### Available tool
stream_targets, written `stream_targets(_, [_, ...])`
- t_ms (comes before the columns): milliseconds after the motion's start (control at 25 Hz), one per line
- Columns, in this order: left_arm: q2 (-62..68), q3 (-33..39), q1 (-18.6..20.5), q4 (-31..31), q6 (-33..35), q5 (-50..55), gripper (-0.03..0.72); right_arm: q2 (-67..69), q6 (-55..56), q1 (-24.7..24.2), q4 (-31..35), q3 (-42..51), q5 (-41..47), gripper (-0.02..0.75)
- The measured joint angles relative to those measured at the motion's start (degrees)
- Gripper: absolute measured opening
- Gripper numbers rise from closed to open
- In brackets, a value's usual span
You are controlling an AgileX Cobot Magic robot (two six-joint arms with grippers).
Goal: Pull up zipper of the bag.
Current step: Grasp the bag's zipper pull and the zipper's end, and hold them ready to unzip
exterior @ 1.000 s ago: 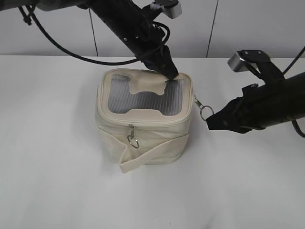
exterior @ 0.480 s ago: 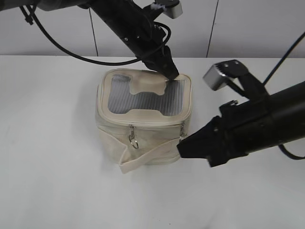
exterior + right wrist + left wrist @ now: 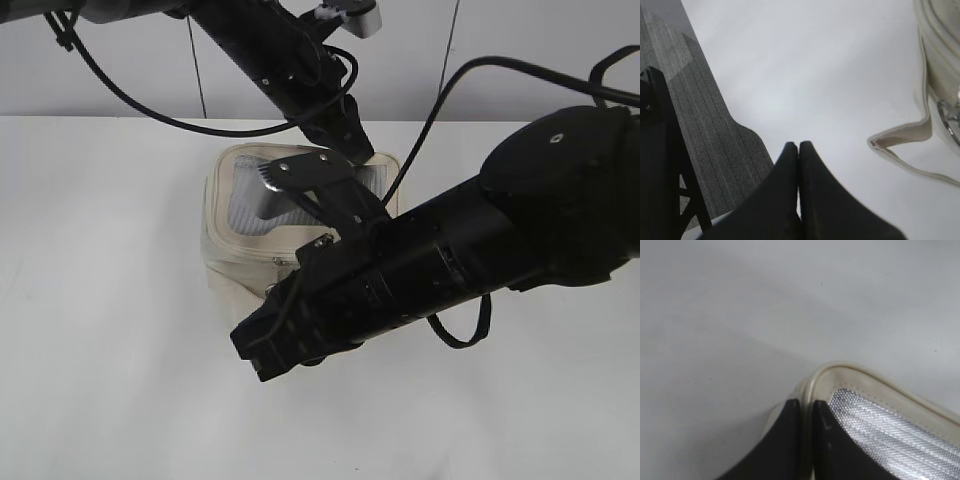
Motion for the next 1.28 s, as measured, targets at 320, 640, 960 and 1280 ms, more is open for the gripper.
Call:
stream_targets(320, [0.0,0.0,0.0,0.1,-0.1,0.1,0.033,-8.2,10.9,-0.5,-4.9,10.3,-8.0,0.013])
stream_targets(640, [0.0,0.0,0.0,0.1,-0.1,0.2,0.033,-13.5,13.4,-0.5,-2.0,17.0,-17.8,0.391])
stream_targets(960, [0.0,0.0,0.0,0.0,-0.1,0.2,0.033,-13.5,13.5,-0.5,-0.1,18.8,-24.2,0.442])
stream_targets(1280, [0.0,0.0,0.0,0.0,-0.1,0.2,0.033,-13.5,13.5,-0.5,0.0,16.0,-29.2,0.442])
